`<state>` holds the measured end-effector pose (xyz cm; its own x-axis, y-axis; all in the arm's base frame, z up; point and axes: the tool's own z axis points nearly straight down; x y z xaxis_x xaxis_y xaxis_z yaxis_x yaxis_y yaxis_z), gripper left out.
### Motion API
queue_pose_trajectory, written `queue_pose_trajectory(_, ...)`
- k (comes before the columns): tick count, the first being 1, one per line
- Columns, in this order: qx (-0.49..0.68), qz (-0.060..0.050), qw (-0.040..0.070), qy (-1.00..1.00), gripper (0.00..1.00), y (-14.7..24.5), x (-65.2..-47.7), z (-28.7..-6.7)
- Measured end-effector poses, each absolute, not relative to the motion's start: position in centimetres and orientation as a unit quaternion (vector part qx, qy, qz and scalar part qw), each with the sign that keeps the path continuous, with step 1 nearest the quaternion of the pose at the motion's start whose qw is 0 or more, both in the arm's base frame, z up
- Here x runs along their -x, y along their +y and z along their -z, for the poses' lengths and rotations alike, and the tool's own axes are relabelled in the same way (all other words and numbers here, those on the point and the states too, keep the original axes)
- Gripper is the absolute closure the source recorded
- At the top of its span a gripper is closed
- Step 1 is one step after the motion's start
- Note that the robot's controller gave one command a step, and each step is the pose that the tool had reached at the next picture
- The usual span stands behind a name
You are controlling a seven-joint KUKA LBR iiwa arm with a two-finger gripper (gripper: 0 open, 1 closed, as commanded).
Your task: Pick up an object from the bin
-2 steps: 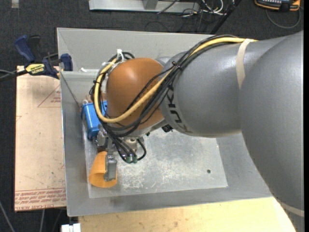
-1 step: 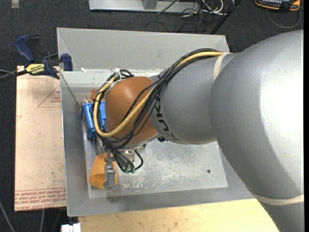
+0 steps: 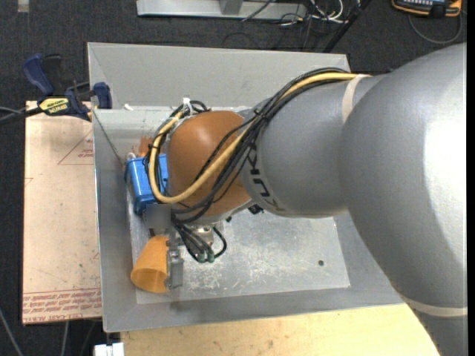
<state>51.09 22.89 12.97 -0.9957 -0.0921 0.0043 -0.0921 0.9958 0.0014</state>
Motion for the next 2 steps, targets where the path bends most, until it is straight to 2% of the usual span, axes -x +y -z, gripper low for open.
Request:
queue_pose_trajectory(1, -0.286, 0.012, -0.017, -0.958, 1.00, 26.69, -51.20, -8.35)
queue_pose_trajectory(2, -0.286, 0.013, -0.017, -0.958, 1.00, 26.69, -51.20, -8.34)
